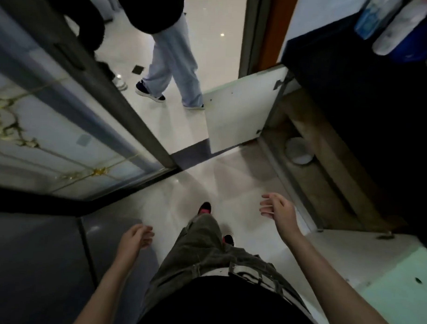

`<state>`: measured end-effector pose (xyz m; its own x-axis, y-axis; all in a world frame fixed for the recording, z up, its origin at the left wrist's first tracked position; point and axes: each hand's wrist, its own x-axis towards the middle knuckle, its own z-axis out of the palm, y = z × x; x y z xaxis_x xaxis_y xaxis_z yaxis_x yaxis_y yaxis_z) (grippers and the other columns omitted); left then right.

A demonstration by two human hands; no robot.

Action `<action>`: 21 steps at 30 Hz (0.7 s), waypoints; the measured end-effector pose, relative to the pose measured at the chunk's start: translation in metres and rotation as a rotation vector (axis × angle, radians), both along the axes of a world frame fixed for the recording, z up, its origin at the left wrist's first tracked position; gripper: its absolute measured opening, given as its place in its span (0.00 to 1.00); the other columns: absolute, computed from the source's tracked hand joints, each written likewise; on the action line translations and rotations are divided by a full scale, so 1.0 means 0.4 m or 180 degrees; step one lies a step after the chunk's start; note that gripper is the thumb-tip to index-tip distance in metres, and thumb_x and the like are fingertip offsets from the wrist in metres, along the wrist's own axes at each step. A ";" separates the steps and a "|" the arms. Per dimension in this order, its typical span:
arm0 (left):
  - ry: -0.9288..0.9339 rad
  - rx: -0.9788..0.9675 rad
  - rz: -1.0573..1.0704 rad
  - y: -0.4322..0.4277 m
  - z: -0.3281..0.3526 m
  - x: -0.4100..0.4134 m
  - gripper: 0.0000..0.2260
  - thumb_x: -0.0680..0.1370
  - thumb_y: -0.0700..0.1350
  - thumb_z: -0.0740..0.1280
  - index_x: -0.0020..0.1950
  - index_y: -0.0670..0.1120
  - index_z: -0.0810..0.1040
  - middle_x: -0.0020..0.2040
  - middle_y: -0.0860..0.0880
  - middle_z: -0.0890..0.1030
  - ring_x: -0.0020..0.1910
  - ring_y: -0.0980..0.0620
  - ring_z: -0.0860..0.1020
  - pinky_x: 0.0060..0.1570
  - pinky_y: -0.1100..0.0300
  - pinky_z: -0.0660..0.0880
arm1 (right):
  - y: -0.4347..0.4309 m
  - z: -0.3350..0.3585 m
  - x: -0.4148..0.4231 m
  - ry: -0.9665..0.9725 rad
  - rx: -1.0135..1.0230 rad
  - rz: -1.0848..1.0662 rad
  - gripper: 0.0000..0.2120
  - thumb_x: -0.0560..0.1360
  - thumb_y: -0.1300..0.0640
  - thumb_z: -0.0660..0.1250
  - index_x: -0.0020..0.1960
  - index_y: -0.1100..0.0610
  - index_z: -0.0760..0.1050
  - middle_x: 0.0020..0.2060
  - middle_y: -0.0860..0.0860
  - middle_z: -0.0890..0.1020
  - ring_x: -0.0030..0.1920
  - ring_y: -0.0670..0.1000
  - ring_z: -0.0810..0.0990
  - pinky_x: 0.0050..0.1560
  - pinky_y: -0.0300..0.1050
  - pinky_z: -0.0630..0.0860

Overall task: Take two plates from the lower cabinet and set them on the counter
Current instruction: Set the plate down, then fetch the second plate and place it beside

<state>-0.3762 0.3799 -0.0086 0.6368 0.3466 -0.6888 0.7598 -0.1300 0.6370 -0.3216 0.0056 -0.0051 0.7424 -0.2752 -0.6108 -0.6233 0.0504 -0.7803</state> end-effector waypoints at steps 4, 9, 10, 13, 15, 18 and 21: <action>0.0024 0.0036 -0.0768 -0.026 -0.028 0.268 0.12 0.81 0.37 0.57 0.43 0.42 0.78 0.40 0.41 0.80 0.38 0.44 0.77 0.38 0.56 0.72 | -0.015 -0.034 0.073 0.0149 -0.0017 -0.0609 0.13 0.82 0.59 0.57 0.51 0.63 0.79 0.39 0.58 0.81 0.36 0.55 0.80 0.42 0.48 0.78; 0.0075 -0.0116 -0.1845 -0.134 -0.048 0.612 0.11 0.80 0.37 0.58 0.42 0.43 0.78 0.36 0.44 0.79 0.34 0.47 0.75 0.36 0.57 0.70 | -0.032 -0.051 0.130 0.0308 -0.0090 -0.1489 0.12 0.81 0.60 0.57 0.51 0.62 0.79 0.43 0.60 0.81 0.40 0.57 0.80 0.45 0.49 0.79; 0.0078 -0.0138 -0.2094 -0.163 -0.054 0.673 0.11 0.80 0.38 0.59 0.42 0.43 0.79 0.37 0.44 0.80 0.35 0.48 0.75 0.37 0.57 0.70 | -0.033 -0.053 0.138 0.0324 -0.0100 -0.1647 0.12 0.81 0.60 0.56 0.50 0.61 0.78 0.43 0.60 0.81 0.41 0.57 0.80 0.46 0.50 0.79; 0.0070 -0.0255 -0.2635 -0.277 -0.076 0.832 0.09 0.79 0.41 0.62 0.42 0.45 0.79 0.37 0.46 0.81 0.35 0.50 0.76 0.36 0.58 0.71 | -0.045 -0.076 0.173 0.0337 -0.0078 -0.2110 0.12 0.82 0.60 0.56 0.48 0.58 0.78 0.42 0.58 0.80 0.41 0.57 0.80 0.46 0.49 0.78; 0.0058 -0.0324 -0.2891 -0.368 -0.101 0.904 0.10 0.79 0.39 0.62 0.40 0.45 0.79 0.36 0.47 0.80 0.34 0.51 0.76 0.35 0.60 0.70 | -0.061 -0.099 0.200 0.0333 -0.0026 -0.2385 0.11 0.82 0.61 0.56 0.47 0.58 0.77 0.41 0.57 0.80 0.40 0.56 0.79 0.44 0.48 0.78; 0.0044 -0.0498 -0.3316 -0.512 -0.173 0.972 0.10 0.79 0.37 0.60 0.42 0.43 0.78 0.37 0.48 0.79 0.34 0.52 0.75 0.34 0.63 0.70 | -0.109 -0.164 0.254 0.0302 -0.0011 -0.2696 0.10 0.82 0.61 0.57 0.48 0.58 0.77 0.40 0.56 0.80 0.39 0.55 0.80 0.43 0.46 0.79; -0.0001 -0.0625 -0.3425 -0.657 -0.312 1.030 0.10 0.79 0.37 0.59 0.44 0.45 0.77 0.38 0.48 0.79 0.34 0.52 0.75 0.35 0.64 0.70 | -0.186 -0.295 0.324 0.0267 -0.0147 -0.2784 0.11 0.81 0.61 0.56 0.51 0.59 0.77 0.41 0.57 0.81 0.39 0.56 0.81 0.42 0.44 0.80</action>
